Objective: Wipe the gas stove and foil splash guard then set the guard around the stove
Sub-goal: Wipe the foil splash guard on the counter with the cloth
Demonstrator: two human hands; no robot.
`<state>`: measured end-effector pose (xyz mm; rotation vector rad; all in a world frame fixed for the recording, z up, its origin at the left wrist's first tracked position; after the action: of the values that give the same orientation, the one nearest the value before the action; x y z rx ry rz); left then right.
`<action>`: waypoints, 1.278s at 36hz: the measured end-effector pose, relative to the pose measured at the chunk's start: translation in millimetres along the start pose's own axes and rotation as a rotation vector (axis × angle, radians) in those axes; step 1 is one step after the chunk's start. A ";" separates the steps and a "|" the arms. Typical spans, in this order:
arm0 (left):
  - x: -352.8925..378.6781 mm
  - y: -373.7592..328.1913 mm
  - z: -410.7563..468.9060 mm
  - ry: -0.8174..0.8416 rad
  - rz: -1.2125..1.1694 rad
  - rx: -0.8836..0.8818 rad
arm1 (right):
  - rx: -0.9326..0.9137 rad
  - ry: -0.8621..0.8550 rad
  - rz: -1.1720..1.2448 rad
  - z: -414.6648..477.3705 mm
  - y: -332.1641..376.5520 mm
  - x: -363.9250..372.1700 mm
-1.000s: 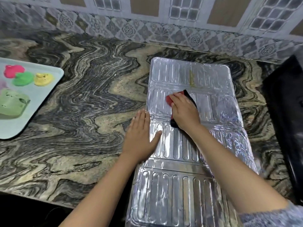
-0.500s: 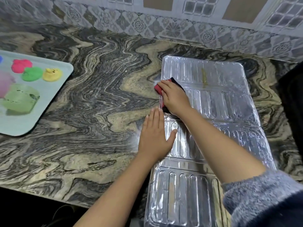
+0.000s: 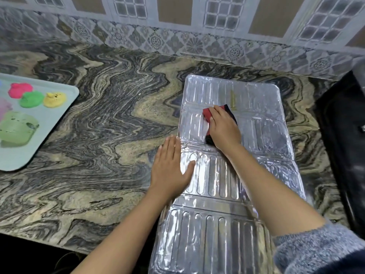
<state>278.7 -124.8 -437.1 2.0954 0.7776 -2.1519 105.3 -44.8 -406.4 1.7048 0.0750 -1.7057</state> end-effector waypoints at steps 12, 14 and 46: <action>-2.9 -3.1 -1.0 -0.013 0.030 0.007 | 0.088 -0.048 -0.007 -27.6 -98.7 -51.4; -2.5 -2.8 -0.7 -0.005 0.040 0.008 | 0.116 -0.059 -0.006 -27.0 -114.2 -58.0; -7.9 -8.4 58.6 -0.038 0.022 -0.030 | 0.269 -0.172 -0.047 34.7 -152.9 -66.9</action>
<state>222.0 -141.9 -429.1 2.0326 0.7745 -2.1485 -10.5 80.3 -408.3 1.7475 -0.2033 -1.9625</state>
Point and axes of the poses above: each hand's wrist, its own z-axis towards the middle knuckle, its own x-axis out of the palm, y = z × x, the point moved 8 cm from there along z, towards the middle knuckle, and after that the axes turned 1 degree about -y, right-handed, at the moved point
